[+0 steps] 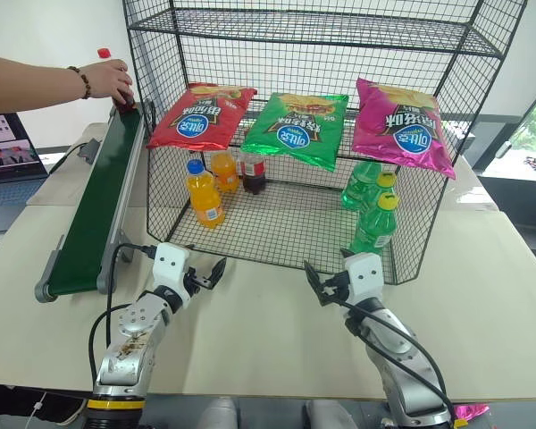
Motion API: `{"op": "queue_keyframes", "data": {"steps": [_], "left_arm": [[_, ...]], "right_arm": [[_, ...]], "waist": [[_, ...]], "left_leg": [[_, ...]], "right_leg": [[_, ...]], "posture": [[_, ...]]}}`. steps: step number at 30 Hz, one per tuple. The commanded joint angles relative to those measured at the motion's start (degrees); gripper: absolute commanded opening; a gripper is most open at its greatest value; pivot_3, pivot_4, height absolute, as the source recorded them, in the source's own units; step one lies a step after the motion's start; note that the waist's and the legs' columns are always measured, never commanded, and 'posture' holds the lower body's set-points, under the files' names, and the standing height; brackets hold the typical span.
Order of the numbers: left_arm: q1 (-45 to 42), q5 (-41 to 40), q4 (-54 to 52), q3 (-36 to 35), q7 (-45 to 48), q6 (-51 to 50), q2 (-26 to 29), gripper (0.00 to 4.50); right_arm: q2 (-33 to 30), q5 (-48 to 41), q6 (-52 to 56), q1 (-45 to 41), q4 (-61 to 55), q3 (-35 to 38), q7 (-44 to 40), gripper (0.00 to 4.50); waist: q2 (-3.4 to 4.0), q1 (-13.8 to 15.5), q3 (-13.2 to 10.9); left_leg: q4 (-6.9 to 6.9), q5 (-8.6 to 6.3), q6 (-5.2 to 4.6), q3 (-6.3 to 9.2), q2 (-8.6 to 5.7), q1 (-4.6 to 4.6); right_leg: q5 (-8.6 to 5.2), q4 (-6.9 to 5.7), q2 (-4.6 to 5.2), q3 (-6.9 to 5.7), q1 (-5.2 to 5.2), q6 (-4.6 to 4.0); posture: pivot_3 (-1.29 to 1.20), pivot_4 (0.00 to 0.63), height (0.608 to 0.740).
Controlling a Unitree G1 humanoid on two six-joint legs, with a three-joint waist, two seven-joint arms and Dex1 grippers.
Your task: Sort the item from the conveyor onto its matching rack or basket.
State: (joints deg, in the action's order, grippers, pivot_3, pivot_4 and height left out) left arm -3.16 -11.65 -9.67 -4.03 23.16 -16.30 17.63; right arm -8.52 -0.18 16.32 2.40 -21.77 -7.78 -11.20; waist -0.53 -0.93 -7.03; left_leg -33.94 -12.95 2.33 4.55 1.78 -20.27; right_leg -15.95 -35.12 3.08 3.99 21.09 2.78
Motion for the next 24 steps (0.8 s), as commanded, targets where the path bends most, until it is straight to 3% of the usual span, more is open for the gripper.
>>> {"op": "queue_keyframes", "data": {"steps": [1, 9, 12, 17, 24], "left_arm": [[0.8, -2.7, -3.5, -2.4, 0.5, -0.2, 0.4, 4.41], [4.1, -10.5, -13.9, -10.9, 0.8, -3.7, 3.6, 4.41], [3.9, -13.2, -15.7, -19.2, -2.4, -4.3, 4.9, 4.41], [3.5, -15.4, -13.3, -28.6, -7.2, -5.2, 6.0, 4.41], [1.5, -15.2, -6.5, -33.5, -9.2, -3.7, 8.3, 4.41]], "right_arm": [[-0.2, 0.0, -2.2, -1.2, -0.9, 0.0, -0.5, 4.50], [-5.9, -6.8, 0.5, -6.2, -2.6, 2.8, -9.9, 4.50], [-8.8, -15.0, 4.1, -11.7, -3.8, 3.6, -18.1, 4.50], [-11.1, -25.8, 10.8, -22.6, -4.7, 1.7, -28.1, 4.50], [-10.9, -33.0, 14.5, -36.2, 0.4, 0.8, -36.4, 4.50]], "waist": [[0.00, -0.1, 0.0], [-0.01, -0.1, 0.0], [-0.02, -0.2, 0.0], [0.00, -0.6, 0.0], [-0.07, 0.0, 0.0]], "left_leg": [[0.00, 0.00, 0.00, 0.00, 0.00, 0.00], [-0.01, 0.00, 0.00, 0.00, 0.01, 0.00], [-0.03, 0.00, 0.00, 0.00, 0.01, 0.01], [-0.02, -0.02, -0.04, 0.02, 0.09, 0.06], [-0.08, -0.02, -0.03, 0.03, 0.04, 0.02]], "right_leg": [[0.00, 0.00, 0.00, 0.00, 0.00, 0.00], [0.01, -0.01, 0.00, 0.00, -0.01, -0.02], [0.01, -0.01, 0.00, 0.00, -0.02, -0.02], [0.18, -0.04, -0.07, -0.01, -0.05, -0.31], [0.24, -0.03, -0.04, -0.05, -0.03, -0.40]], "posture": [[0.00, 0.150, 0.738], [0.00, 0.150, 0.738], [0.00, 0.150, 0.738], [0.00, 0.150, 0.738], [0.00, 0.150, 0.738]]}}
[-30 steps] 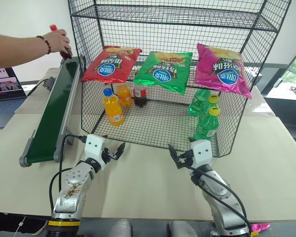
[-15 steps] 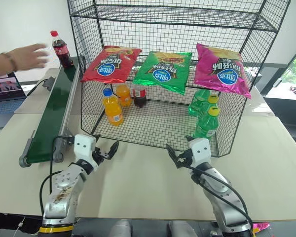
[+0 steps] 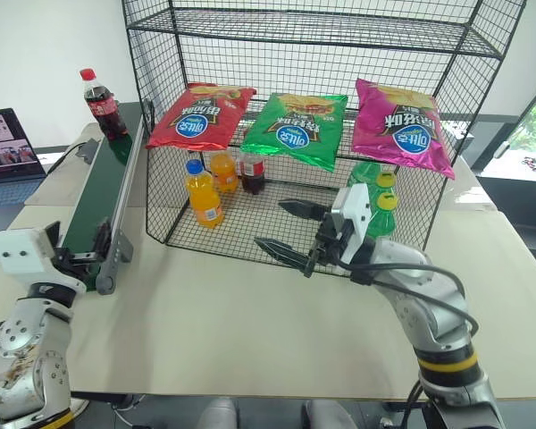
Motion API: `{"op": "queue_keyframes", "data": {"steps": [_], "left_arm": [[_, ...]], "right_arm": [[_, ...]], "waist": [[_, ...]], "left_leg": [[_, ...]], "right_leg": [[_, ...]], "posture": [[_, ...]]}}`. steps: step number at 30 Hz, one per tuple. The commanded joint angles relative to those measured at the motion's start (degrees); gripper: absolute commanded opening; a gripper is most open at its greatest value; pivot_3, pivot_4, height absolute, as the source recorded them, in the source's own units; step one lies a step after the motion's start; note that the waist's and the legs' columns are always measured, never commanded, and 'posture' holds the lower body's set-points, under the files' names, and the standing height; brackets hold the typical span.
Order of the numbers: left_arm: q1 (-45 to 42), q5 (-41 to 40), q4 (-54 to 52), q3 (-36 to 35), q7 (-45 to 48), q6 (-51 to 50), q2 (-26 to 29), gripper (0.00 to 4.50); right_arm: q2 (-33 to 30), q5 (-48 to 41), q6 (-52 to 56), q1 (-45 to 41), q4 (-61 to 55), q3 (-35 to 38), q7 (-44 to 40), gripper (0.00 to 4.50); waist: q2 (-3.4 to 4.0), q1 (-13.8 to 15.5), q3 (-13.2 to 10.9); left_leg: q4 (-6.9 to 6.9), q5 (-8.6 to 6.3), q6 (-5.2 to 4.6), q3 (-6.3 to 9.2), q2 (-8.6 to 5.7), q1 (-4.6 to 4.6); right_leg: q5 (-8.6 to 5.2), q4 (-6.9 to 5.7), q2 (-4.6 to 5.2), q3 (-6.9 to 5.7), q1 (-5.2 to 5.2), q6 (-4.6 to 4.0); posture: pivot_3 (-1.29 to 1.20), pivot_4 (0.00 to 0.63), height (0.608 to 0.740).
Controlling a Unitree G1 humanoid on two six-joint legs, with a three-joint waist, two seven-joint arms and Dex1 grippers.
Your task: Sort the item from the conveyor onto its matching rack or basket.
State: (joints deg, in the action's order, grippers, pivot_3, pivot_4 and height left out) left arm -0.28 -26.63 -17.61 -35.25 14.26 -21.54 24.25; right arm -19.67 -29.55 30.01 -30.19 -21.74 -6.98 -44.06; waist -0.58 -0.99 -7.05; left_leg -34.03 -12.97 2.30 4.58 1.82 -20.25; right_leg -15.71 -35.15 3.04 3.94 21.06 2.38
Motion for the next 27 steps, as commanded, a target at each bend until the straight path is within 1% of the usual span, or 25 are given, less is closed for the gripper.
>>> {"op": "queue_keyframes", "data": {"steps": [1, 3, 11, 27], "left_arm": [[-1.6, -0.5, 2.7, -2.8, -0.1, 1.8, 2.1, 4.41], [-2.0, -0.3, 4.7, -3.2, 0.5, 2.7, 2.9, 4.41], [-3.5, -0.6, 8.5, -2.5, 0.8, 4.0, 4.0, 4.41], [-5.9, -0.6, 10.2, -2.0, 1.2, 3.2, 5.8, 4.41]], "right_arm": [[0.5, -4.4, 1.1, -5.3, 1.2, -0.3, -4.9, 4.50], [1.2, -5.6, 1.5, -7.5, 2.8, -0.6, -6.2, 4.50], [2.4, -5.7, -0.5, -11.1, 5.2, -1.6, -9.5, 4.50], [2.7, -6.4, 0.0, -11.4, 3.5, -1.2, -9.7, 4.50]], "waist": [[-0.02, 0.1, 0.0], [-0.03, 0.0, 0.0], [-0.03, 0.0, 0.0], [-0.04, -0.1, 0.0]], "left_leg": [[0.00, 0.00, 0.00, 0.00, 0.00, 0.01], [0.01, 0.00, 0.00, 0.00, 0.00, 0.01], [0.05, 0.00, 0.00, -0.01, 0.01, -0.01], [0.07, 0.00, 0.01, -0.01, 0.01, 0.00]], "right_leg": [[0.00, 0.00, 0.00, -0.01, -0.01, 0.00], [0.01, 0.00, 0.00, -0.01, 0.00, -0.01], [0.02, -0.05, 0.01, -0.02, 0.07, -0.04], [0.02, -0.07, 0.02, -0.01, 0.08, -0.04]], "posture": [[0.00, 0.150, 0.738], [0.00, 0.150, 0.738], [0.00, 0.150, 0.738], [0.00, 0.150, 0.738]]}}
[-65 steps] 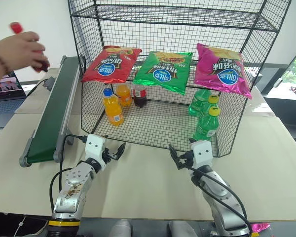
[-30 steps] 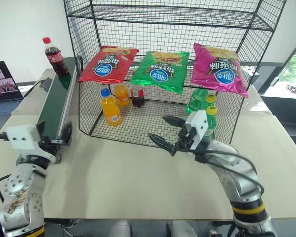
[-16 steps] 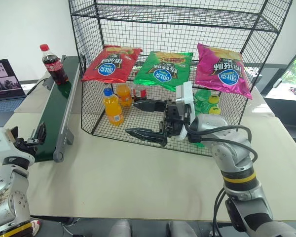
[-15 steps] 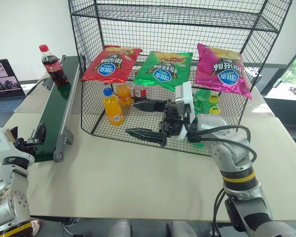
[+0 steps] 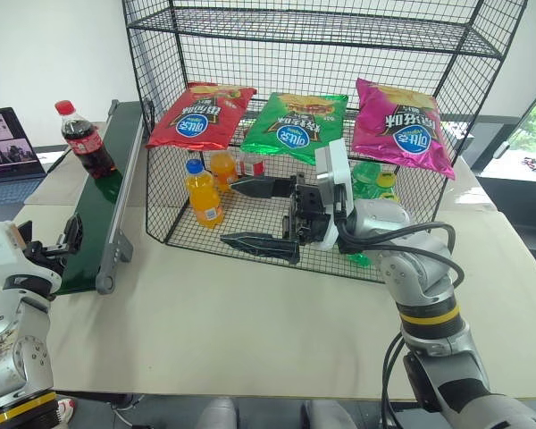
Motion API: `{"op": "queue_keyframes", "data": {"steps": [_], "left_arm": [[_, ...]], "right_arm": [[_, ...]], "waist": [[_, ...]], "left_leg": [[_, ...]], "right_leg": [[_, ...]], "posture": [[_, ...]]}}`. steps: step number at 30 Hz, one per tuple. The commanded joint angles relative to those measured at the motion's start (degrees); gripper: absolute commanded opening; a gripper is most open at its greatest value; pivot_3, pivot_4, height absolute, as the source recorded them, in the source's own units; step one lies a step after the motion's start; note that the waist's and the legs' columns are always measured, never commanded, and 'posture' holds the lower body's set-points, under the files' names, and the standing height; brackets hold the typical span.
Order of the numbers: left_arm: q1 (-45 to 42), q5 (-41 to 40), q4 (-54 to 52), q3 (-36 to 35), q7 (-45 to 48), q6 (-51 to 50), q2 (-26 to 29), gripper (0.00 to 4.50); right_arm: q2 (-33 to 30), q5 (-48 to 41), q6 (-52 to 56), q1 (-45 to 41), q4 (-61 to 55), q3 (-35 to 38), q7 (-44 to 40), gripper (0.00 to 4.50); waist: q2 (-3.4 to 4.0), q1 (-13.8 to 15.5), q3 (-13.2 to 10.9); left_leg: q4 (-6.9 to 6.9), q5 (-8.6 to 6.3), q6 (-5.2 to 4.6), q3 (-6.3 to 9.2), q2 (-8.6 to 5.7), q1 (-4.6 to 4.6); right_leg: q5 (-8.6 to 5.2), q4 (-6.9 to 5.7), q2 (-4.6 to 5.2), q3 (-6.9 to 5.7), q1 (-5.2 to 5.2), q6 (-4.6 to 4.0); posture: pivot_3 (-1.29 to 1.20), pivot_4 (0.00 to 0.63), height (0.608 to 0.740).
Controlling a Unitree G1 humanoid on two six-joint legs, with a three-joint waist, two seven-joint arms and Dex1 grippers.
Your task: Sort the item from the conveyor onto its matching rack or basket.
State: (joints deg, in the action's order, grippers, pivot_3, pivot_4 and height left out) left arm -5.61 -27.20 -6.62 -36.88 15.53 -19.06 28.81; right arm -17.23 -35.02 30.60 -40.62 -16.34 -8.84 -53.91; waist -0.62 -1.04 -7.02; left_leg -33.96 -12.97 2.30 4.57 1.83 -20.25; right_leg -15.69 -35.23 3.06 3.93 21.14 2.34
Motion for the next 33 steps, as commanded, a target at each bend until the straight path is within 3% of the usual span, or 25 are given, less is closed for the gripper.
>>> {"op": "queue_keyframes", "data": {"steps": [1, 31, 33], "left_arm": [[-0.7, 0.0, -0.6, -0.3, 0.0, 0.7, 1.3, 4.41], [-3.8, 0.3, 5.2, 0.6, 1.5, 1.7, 4.5, 4.41], [-2.9, -1.1, 4.2, 0.1, 2.6, 1.6, 3.9, 3.87]], "right_arm": [[0.2, -0.9, -0.7, -0.9, -1.8, 0.6, 0.2, 4.50], [0.0, -1.4, 0.1, -0.6, -3.0, 0.9, 1.6, 4.50], [0.0, -1.5, 0.1, -0.6, -3.0, 0.9, 1.6, 4.50]], "waist": [[0.00, 0.0, 0.0], [0.01, -0.1, 0.0], [0.01, 0.0, 0.0]], "left_leg": [[0.00, 0.00, 0.00, 0.00, 0.00, 0.00], [0.04, 0.00, 0.00, 0.00, 0.01, -0.01], [0.04, 0.00, 0.00, 0.00, 0.00, -0.01]], "right_leg": [[0.00, 0.00, 0.00, 0.00, 0.00, 0.00], [0.00, 0.01, 0.00, 0.00, 0.03, 0.00], [0.00, 0.02, 0.00, 0.00, 0.04, 0.00]], "posture": [[0.00, 0.150, 0.738], [0.00, 0.150, 0.738], [0.00, 0.150, 0.738]]}}
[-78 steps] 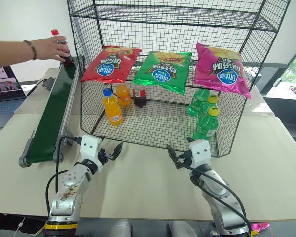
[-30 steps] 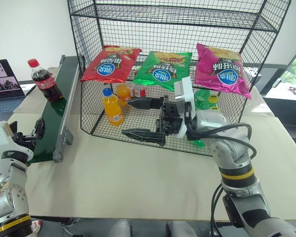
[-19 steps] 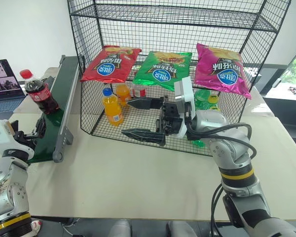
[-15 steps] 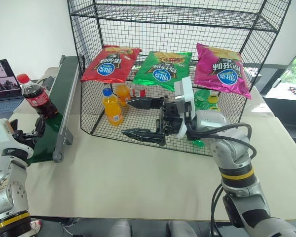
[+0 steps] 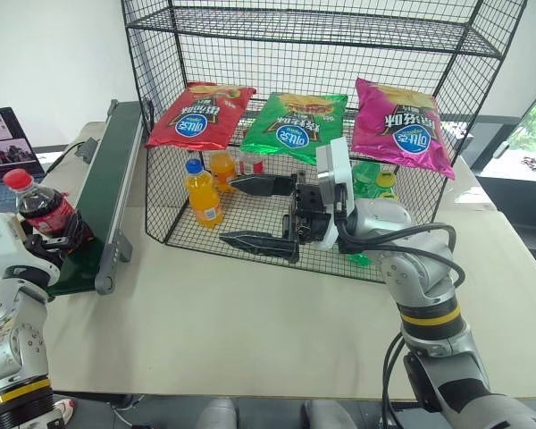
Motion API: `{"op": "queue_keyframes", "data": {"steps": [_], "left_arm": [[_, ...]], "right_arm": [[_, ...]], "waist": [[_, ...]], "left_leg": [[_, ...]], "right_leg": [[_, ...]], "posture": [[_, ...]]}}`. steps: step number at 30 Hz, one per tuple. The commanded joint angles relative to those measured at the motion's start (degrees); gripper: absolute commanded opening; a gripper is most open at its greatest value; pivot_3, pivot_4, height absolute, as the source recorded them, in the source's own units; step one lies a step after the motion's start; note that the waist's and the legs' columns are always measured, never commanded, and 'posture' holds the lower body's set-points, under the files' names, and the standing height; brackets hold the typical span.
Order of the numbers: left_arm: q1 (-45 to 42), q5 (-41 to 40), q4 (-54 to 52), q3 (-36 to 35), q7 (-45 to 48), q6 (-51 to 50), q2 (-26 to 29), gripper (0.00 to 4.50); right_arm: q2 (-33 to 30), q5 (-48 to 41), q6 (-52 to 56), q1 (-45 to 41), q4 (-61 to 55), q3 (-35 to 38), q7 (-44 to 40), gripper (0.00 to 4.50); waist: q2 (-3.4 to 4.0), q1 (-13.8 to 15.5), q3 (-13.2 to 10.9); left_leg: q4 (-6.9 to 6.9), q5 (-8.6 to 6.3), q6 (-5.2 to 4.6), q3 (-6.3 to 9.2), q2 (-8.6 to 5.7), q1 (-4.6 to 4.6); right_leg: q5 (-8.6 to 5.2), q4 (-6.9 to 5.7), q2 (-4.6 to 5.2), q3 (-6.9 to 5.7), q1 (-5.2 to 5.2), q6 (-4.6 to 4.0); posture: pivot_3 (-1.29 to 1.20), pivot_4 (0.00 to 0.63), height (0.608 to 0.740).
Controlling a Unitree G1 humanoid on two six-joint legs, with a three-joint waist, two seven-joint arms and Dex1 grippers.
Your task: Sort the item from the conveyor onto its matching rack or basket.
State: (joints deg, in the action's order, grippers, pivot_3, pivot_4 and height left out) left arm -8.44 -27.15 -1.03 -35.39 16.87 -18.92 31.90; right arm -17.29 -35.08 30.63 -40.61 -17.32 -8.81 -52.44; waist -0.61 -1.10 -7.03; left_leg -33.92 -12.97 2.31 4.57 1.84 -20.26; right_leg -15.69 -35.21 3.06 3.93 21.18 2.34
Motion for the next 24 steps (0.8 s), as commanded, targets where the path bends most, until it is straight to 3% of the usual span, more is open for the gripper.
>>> {"op": "queue_keyframes", "data": {"steps": [1, 2, 3, 9, 13, 19, 24], "left_arm": [[0.6, -1.7, -2.5, -1.4, 1.5, 1.1, 0.4, 3.51], [1.3, -2.0, -3.4, -1.4, 1.7, 0.8, 0.0, 3.12], [1.9, -2.2, -4.4, -1.4, 1.5, 0.6, -0.3, 3.02], [7.3, -6.9, -15.3, -2.1, 1.5, -4.0, -0.6, 3.02], [9.1, -10.4, -23.9, 0.6, 2.6, -10.1, 1.6, 3.02], [8.3, -10.8, -30.5, 10.9, 5.4, -14.2, 2.3, 3.02], [-1.3, -4.3, -22.3, 25.1, 7.2, -10.0, -2.9, 3.02]], "right_arm": [[0.1, -1.4, 0.0, -0.6, -2.0, 0.9, 0.2, 4.50], [0.1, -1.4, 0.0, -0.5, -2.0, 0.9, 0.2, 4.50], [0.0, -1.4, 0.0, -0.4, -2.0, 0.9, 0.3, 4.50], [-0.7, -0.1, 0.0, 2.7, -3.8, 0.4, 1.8, 4.50], [-3.1, 4.6, -1.8, 9.2, -6.4, -0.8, 4.7, 4.50], [-3.5, 13.4, -2.9, 20.1, -9.2, -0.7, 15.5, 4.50], [-1.8, 20.0, -3.5, 26.4, -10.6, -1.5, 24.1, 4.50]], "waist": [[0.01, 0.0, 0.0], [0.01, 0.1, 0.0], [0.01, 0.0, 0.0], [-0.01, 0.3, 0.0], [-0.16, 0.6, -0.1], [-0.14, 0.1, -0.1], [-0.15, 0.4, -0.1]], "left_leg": [[0.00, 0.00, 0.00, 0.00, 0.00, 0.00], [0.00, 0.00, 0.00, 0.00, 0.00, 0.00], [0.00, 0.00, 0.00, 0.00, 0.00, 0.00], [0.00, 0.00, 0.00, 0.01, -0.02, 0.00], [0.00, 0.00, 0.01, 0.03, -0.04, -0.07], [0.02, 0.00, 0.02, -0.03, -0.03, -0.05], [-0.01, 0.01, 0.02, -0.02, -0.05, -0.07]], "right_leg": [[0.00, 0.00, 0.00, 0.00, 0.00, 0.00], [0.00, 0.00, 0.00, 0.00, 0.00, 0.00], [0.00, 0.00, 0.00, 0.00, 0.00, 0.00], [0.00, 0.02, 0.05, -0.01, -0.02, 0.00], [0.00, 0.08, 0.08, -0.05, -0.02, 0.01], [-0.01, 0.10, 0.05, 0.01, 0.00, 0.01], [-0.01, 0.11, 0.02, 0.01, -0.01, 0.02]], "posture": [[0.00, 0.150, 0.738], [0.00, 0.150, 0.738], [0.00, 0.150, 0.738], [0.00, 0.150, 0.738], [0.00, 0.150, 0.738], [0.00, 0.150, 0.738], [0.00, 0.150, 0.738]]}}
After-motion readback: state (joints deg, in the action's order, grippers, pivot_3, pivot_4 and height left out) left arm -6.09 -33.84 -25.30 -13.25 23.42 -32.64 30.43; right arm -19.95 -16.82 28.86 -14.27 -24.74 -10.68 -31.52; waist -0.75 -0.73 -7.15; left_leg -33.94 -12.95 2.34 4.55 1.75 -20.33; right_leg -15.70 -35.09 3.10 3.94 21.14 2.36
